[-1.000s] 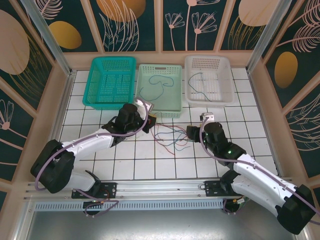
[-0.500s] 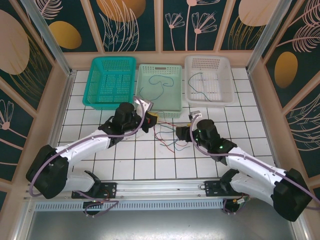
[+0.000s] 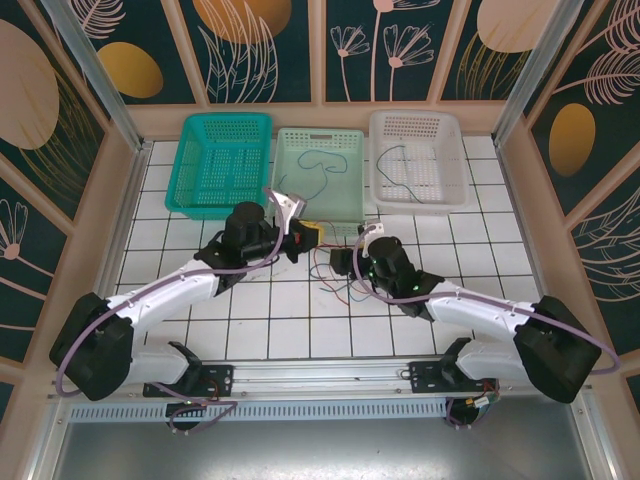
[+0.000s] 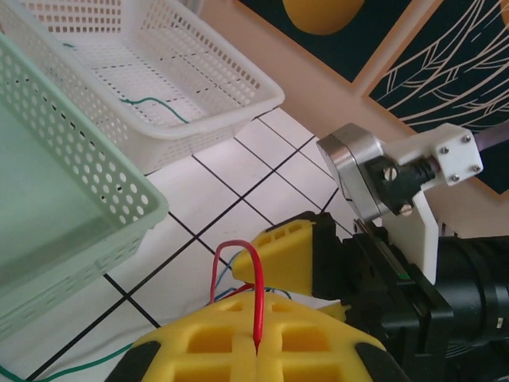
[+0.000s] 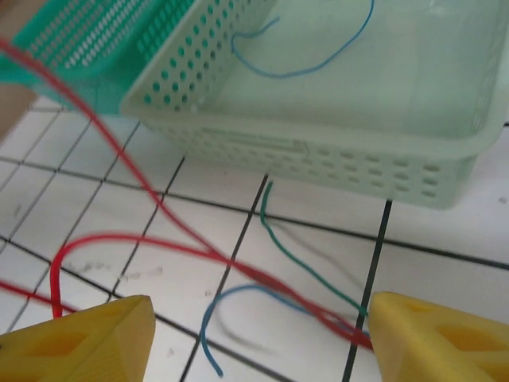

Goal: Untangle the cables
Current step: Untie the cable from multiple cables.

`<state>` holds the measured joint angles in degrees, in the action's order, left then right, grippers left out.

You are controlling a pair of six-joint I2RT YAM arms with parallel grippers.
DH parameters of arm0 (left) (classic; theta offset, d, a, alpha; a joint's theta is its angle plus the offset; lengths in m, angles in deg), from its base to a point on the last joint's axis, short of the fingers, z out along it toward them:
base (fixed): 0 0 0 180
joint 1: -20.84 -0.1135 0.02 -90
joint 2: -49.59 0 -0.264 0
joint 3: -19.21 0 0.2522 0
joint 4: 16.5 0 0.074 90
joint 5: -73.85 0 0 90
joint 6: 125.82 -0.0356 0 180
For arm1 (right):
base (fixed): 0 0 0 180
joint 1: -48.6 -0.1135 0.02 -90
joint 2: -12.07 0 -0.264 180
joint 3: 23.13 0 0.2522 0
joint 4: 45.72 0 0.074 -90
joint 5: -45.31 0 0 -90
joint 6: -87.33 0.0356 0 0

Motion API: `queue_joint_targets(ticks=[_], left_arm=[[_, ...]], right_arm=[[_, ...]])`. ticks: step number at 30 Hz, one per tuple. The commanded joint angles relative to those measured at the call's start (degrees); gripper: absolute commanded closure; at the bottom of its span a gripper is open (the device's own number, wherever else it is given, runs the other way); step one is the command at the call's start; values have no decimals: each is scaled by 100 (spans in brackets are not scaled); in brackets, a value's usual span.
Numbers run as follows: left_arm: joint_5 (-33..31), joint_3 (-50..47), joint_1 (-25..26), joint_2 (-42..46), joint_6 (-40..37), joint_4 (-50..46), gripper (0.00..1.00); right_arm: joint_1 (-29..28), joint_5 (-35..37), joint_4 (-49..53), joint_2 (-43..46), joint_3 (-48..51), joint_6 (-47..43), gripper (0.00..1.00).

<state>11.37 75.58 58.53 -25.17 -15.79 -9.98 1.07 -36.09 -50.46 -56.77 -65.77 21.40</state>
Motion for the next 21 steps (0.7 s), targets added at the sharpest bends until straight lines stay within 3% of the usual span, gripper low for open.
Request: queue_joint_targets(ticks=[1, 17, 21], left_arm=[[201, -29, 10, 142, 31, 210, 99], [612, -165, 19, 435, -142, 290, 98], [487, -64, 14, 590, -211, 191, 98]], right_arm=[[-46, 339, -505, 8, -189, 147, 25], [39, 655, -434, -932, -930, -201, 25], [59, 612, -268, -1263, -1086, -228, 29]])
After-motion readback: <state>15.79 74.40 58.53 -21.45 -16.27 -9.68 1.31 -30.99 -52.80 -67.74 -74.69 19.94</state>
